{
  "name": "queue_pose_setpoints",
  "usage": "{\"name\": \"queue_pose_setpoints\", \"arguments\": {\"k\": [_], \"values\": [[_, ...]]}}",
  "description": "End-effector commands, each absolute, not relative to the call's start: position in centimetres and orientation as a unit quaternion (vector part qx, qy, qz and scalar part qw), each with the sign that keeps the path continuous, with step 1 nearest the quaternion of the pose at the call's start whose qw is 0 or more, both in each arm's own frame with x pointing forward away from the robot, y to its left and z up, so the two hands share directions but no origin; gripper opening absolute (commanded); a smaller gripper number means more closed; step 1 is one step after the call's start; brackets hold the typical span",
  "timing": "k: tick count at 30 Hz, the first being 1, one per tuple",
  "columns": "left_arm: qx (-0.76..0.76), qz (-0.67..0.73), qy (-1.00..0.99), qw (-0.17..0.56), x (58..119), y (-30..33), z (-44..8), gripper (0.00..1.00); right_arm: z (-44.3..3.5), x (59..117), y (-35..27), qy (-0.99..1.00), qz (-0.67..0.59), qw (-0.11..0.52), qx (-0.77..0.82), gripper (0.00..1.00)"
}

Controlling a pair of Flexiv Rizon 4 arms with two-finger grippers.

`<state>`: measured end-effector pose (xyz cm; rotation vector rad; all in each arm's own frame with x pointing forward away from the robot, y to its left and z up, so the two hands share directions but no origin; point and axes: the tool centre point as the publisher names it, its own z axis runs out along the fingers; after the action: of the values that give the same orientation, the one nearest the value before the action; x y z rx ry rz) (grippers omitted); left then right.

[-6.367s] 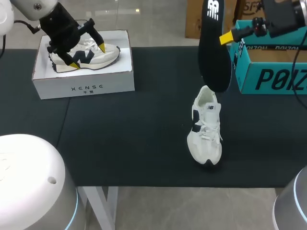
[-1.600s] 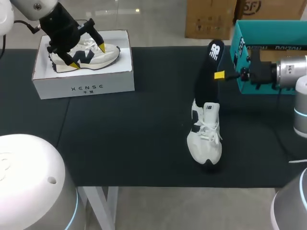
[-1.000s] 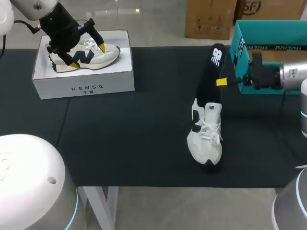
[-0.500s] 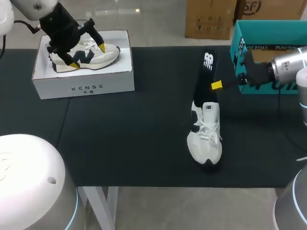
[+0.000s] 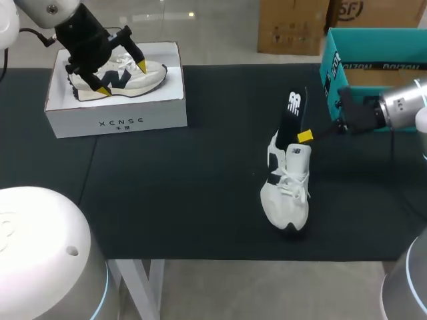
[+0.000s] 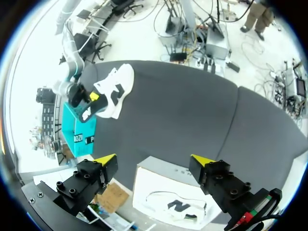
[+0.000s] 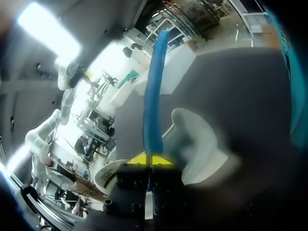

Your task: Take the shoe out of the shoebox, open the shoe tongue, remove and reinsert the insole, then place the shoe into the shoebox

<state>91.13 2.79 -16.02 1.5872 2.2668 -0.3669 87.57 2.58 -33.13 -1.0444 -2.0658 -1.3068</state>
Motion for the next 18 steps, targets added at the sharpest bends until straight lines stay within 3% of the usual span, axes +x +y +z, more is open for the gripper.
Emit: {"name": "queue_pose_setpoints", "arguments": {"k": [1, 18], "values": [[0.56, -0.128, 0.8, 0.173, 91.2, 2.8, -16.0, 1.0, -33.2, 86.8, 2.8, -0.759, -0.466, 0.241, -0.386, 0.0], [0.56, -0.128, 0.8, 0.173, 91.2, 2.8, -16.0, 1.0, -35.0, 84.9, 3.9, -0.777, -0.414, 0.259, -0.397, 0.0]]}}
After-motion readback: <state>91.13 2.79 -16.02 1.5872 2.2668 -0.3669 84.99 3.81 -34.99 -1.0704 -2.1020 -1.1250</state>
